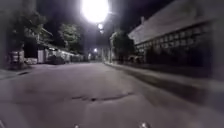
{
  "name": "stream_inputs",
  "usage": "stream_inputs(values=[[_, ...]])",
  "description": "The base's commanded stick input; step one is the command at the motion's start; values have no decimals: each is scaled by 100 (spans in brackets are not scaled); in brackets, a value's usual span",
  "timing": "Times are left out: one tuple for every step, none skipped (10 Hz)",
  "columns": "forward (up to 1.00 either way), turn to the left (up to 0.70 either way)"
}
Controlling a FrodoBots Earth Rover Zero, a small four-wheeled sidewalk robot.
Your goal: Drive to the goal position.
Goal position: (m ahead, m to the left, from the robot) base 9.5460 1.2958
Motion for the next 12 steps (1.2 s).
stream_inputs(values=[[50, 0], [50, 0], [50, 0], [50, 0], [50, 0], [50, 0], [50, 0], [50, 0], [50, 0], [50, 26], [50, 50], [50, 42]])
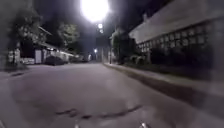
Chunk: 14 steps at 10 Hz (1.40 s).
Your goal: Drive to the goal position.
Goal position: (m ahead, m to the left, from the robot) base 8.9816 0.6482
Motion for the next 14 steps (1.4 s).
stream_inputs(values=[[50, 20], [50, 0], [50, 0], [50, 0], [50, 0], [50, 0], [50, 0], [50, 0], [50, 0], [50, 0], [50, 0], [50, 0], [50, 0], [50, 0]])
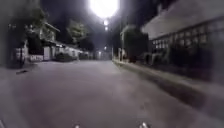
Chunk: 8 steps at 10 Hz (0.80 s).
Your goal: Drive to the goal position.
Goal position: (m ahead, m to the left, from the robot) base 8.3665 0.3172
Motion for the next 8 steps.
stream_inputs(values=[[50, 0], [50, 0], [50, 0], [50, 0], [50, 0], [50, 0], [50, 0], [50, 0]])
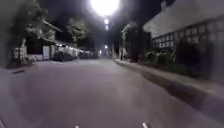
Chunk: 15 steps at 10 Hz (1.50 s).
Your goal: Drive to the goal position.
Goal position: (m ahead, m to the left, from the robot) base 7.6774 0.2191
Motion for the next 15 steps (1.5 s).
stream_inputs(values=[[50, 0], [50, 0], [50, 0], [50, 0], [50, 0], [50, 0], [50, 0], [50, 0], [50, 0], [50, 0], [50, 0], [50, 0], [50, 0], [50, 0], [50, 0]])
